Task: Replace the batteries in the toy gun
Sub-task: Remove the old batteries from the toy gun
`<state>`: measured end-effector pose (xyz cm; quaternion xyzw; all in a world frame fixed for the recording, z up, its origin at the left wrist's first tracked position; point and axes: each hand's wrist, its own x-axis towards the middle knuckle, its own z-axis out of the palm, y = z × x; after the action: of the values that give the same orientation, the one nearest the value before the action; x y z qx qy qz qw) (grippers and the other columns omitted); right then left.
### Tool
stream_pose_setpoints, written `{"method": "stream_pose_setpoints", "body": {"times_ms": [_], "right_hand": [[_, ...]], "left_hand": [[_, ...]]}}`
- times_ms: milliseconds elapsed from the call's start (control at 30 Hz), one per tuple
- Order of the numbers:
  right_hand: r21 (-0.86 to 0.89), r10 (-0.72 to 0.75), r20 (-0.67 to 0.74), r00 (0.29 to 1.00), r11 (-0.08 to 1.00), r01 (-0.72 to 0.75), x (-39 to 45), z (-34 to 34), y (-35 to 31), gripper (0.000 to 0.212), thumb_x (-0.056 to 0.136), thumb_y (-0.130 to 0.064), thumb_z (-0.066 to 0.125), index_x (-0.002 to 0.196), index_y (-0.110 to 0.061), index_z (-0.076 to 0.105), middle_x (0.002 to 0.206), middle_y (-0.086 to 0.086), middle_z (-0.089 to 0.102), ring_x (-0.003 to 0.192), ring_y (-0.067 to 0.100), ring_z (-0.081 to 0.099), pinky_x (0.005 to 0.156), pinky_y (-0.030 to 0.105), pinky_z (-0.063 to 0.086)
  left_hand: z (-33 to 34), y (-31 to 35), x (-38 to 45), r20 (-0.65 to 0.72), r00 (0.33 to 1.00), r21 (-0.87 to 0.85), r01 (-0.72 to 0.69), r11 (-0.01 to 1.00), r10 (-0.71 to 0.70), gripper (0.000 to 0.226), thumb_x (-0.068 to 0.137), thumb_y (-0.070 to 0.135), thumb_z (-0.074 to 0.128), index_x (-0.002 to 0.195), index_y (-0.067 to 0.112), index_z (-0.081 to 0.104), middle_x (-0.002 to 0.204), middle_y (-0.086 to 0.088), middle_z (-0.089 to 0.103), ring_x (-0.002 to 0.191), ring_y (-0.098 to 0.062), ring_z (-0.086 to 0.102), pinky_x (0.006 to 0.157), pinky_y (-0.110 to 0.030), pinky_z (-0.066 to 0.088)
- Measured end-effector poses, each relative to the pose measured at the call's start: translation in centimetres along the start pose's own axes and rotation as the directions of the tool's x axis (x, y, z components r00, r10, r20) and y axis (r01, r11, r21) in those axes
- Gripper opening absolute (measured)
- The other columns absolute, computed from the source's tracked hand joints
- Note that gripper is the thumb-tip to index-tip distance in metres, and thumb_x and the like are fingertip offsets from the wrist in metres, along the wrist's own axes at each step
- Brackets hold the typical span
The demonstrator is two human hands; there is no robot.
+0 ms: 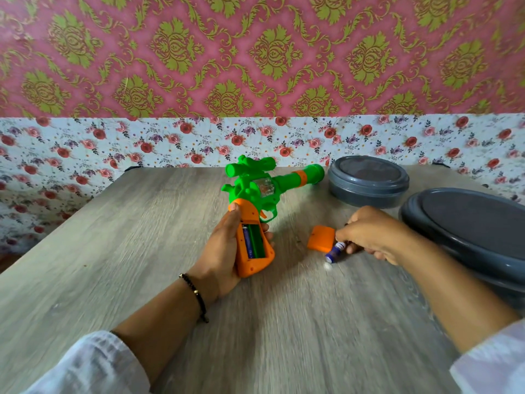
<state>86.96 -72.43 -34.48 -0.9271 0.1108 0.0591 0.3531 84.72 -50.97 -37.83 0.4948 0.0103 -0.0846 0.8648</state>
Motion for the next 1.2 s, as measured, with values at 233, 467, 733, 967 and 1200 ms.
{"method": "stream_pose_setpoints", "body": {"times_ms": [233, 467, 733, 967, 1200], "right_hand": [[-0.235, -0.193, -0.180, 0.965, 0.961, 0.149, 0.8, 0.1, 0.1, 0.030, 0.081, -0.028, 0.063, 0.065, -0.004, 0.059, 0.067, 0.012, 0.066, 0.060, 0.024, 0.059, 0.053, 0.029, 0.041], [0.137, -0.557, -0.253, 0.791, 0.789, 0.599, -1.9, 2.1, -2.7, 0.027, 0.093, -0.022, 0.052, 0.071, -0.013, 0.064, 0.063, 0.002, 0.067, 0.041, 0.001, 0.047, 0.048, 0.023, 0.041], [0.639, -0.584, -0.279, 0.762, 0.479, 0.601, -3.5, 5.4, -4.0, 0.019, 0.091, -0.017, 0.054, 0.083, -0.004, 0.065, 0.062, 0.011, 0.059, 0.054, 0.017, 0.055, 0.051, 0.028, 0.050], [0.664, -0.627, -0.243, 0.740, 0.448, 0.598, -3.0, 7.4, -3.9, 0.016, 0.083, -0.024, 0.055, 0.091, -0.017, 0.066, 0.081, 0.010, 0.070, 0.076, 0.021, 0.070, 0.074, 0.036, 0.058], [0.572, -0.641, -0.256, 0.723, 0.503, 0.648, -2.6, 7.8, -4.3, 0.013, 0.087, -0.023, 0.055, 0.089, -0.018, 0.067, 0.078, 0.004, 0.071, 0.075, 0.018, 0.070, 0.072, 0.034, 0.057]], "left_hand": [[-0.2, -0.1, 0.1, 0.007, 1.000, 0.013, -0.005, 1.000, 0.005, 0.054, 0.096, 0.047, 0.036, 0.134, 0.010, 0.045, 0.086, -0.010, 0.062, 0.077, -0.022, 0.062, 0.067, -0.032, 0.058], [-0.2, -0.1, 0.2, -0.018, 1.000, 0.053, -0.022, 0.998, 0.023, 0.050, 0.098, 0.047, 0.033, 0.124, 0.009, 0.052, 0.083, -0.010, 0.063, 0.075, -0.021, 0.061, 0.065, -0.031, 0.056], [-0.4, -0.4, 0.4, 0.003, 0.999, 0.086, -0.033, 0.996, 0.033, 0.046, 0.097, 0.050, 0.032, 0.112, 0.015, 0.058, 0.083, -0.007, 0.064, 0.069, -0.016, 0.063, 0.059, -0.026, 0.055], [-0.5, -0.7, 0.7, 0.042, 0.996, 0.113, -0.086, 0.990, 0.082, 0.047, 0.099, 0.047, 0.031, 0.126, 0.017, 0.055, 0.092, -0.005, 0.068, 0.075, -0.014, 0.066, 0.064, -0.029, 0.054], [-0.5, -0.9, 0.9, 0.092, 0.989, 0.092, -0.125, 0.988, 0.116, 0.047, 0.099, 0.044, 0.031, 0.123, 0.010, 0.054, 0.084, -0.005, 0.066, 0.068, -0.013, 0.065, 0.059, -0.026, 0.054]]}}
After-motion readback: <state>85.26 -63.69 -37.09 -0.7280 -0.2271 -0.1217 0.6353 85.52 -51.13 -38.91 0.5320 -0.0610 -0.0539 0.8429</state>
